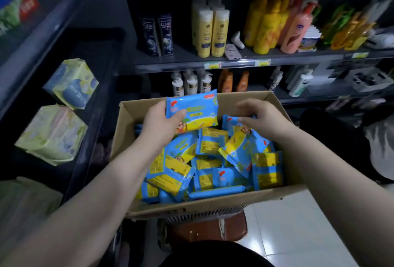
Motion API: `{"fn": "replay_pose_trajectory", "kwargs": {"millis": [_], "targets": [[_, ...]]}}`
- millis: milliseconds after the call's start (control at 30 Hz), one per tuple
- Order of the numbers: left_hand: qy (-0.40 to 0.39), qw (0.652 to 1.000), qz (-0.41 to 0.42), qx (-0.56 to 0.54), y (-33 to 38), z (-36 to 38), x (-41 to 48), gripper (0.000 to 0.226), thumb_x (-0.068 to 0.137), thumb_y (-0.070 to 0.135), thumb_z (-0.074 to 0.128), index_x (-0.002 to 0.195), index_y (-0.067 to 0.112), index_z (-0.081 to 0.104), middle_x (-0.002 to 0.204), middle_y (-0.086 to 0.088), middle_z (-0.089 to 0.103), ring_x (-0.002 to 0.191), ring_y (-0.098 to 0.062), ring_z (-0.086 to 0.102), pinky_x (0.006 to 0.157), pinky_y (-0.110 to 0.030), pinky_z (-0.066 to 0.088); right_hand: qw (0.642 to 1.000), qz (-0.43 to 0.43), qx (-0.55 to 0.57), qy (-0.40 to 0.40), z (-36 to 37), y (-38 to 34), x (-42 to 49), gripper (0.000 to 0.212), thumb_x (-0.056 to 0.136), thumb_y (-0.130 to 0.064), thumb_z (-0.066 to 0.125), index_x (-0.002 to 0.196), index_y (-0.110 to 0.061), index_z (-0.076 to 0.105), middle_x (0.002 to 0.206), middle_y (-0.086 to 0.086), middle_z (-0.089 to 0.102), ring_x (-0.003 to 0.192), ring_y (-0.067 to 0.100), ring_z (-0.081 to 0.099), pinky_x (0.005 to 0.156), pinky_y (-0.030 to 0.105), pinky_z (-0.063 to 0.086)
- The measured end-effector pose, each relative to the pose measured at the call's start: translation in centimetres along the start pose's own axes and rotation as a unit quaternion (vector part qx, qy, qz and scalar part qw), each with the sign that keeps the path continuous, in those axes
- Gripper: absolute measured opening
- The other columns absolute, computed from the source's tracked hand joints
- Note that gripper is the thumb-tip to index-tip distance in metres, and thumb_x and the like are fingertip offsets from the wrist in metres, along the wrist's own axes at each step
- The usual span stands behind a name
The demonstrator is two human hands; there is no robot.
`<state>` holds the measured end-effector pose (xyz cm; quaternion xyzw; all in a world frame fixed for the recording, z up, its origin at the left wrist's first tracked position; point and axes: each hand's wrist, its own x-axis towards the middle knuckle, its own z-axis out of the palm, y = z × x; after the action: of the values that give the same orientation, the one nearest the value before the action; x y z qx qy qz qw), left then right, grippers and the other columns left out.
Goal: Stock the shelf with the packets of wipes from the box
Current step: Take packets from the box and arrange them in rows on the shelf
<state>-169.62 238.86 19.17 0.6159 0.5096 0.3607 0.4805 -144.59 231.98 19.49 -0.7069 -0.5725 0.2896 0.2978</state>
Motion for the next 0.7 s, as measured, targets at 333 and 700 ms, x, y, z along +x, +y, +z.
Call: {"fn": "replay_pose_trajectory", "kwargs": {"millis": [333, 700], "targets": [[-0.012, 0.999, -0.017, -0.024, -0.6, -0.2, -0.5, 0.011, 0.089, 0.017, 0.065, 0.093, 0.027, 0.064, 0.095, 0.006, 0.071, 0.089, -0.012, 0.068, 0.081, -0.038, 0.056, 0.875, -0.097, -0.393, -0.265, 0.5, 0.3, 0.9, 0.067, 0.077, -0.042, 0.072, 0.136, -0.036, 0.043, 0.144, -0.005, 0.038, 0.136, 0.021, 0.024, 0.108, 0.041, 0.026], [0.061, 0.994, -0.037, -0.08, -0.2, -2.2, -2.8, 0.022, 0.082, 0.029, 0.065, 0.103, 0.024, 0.063, 0.105, 0.001, 0.071, 0.098, -0.02, 0.068, 0.09, -0.051, 0.052, 0.98, -0.123, -0.117, -0.104, -2.0, -4.1, 1.5, 0.018, 0.077, -0.027, 0.075, 0.087, -0.018, 0.063, 0.079, -0.001, 0.06, 0.074, 0.016, 0.057, 0.063, 0.025, 0.047]]}}
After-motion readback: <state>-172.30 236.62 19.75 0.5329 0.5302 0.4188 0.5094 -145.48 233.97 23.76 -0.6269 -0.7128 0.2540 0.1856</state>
